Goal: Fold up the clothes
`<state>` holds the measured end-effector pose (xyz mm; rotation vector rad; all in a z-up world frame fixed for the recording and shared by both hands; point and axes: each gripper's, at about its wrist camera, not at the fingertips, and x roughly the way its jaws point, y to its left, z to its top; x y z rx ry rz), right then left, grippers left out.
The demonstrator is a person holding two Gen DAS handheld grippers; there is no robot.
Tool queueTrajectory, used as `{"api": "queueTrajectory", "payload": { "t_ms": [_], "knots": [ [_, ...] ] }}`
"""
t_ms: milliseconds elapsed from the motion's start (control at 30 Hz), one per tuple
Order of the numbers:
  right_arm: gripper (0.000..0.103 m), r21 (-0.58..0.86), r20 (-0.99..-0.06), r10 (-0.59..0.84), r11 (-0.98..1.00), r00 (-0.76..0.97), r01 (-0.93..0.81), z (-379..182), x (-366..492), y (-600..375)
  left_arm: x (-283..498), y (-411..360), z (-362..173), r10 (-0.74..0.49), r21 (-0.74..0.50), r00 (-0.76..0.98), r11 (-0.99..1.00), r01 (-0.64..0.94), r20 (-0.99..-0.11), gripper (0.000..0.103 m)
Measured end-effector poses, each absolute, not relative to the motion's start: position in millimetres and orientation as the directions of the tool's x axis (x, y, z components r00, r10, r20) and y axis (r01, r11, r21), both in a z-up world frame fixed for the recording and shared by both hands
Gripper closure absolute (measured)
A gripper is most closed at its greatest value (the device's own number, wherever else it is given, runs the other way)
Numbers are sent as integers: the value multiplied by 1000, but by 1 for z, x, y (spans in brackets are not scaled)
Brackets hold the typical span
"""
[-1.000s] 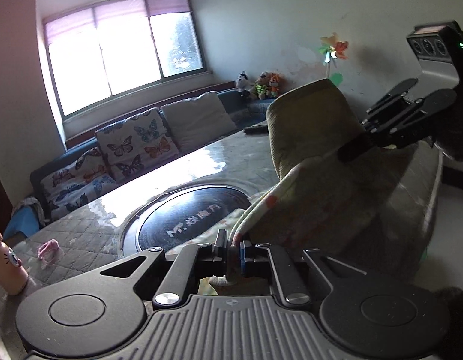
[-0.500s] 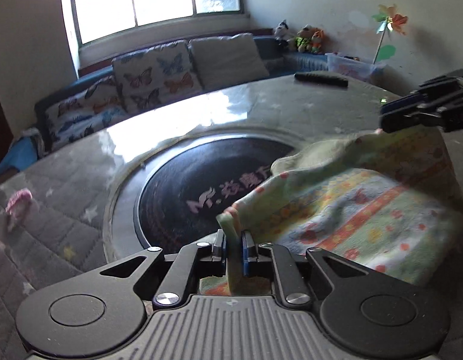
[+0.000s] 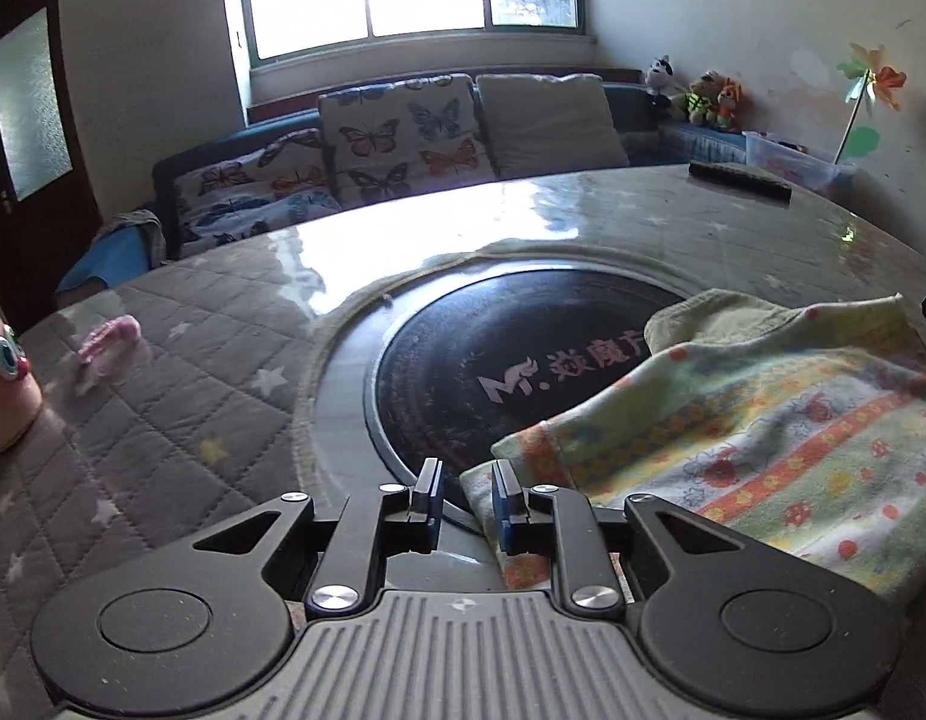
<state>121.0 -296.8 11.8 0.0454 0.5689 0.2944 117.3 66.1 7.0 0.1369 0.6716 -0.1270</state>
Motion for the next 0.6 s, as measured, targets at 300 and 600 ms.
{"api": "queueTrajectory", "payload": {
  "t_ms": [300, 600],
  "knots": [
    [70, 181, -570, 404, 911, 715, -370, -3, 151, -273, 120, 39, 21, -202, 29, 771, 961, 275, -604, 83],
    [79, 265, -607, 405, 915, 684, -306, -21, 177, -278, 156, 42, -6, -168, 16, 731, 971, 237, -661, 83]
  ]
}}
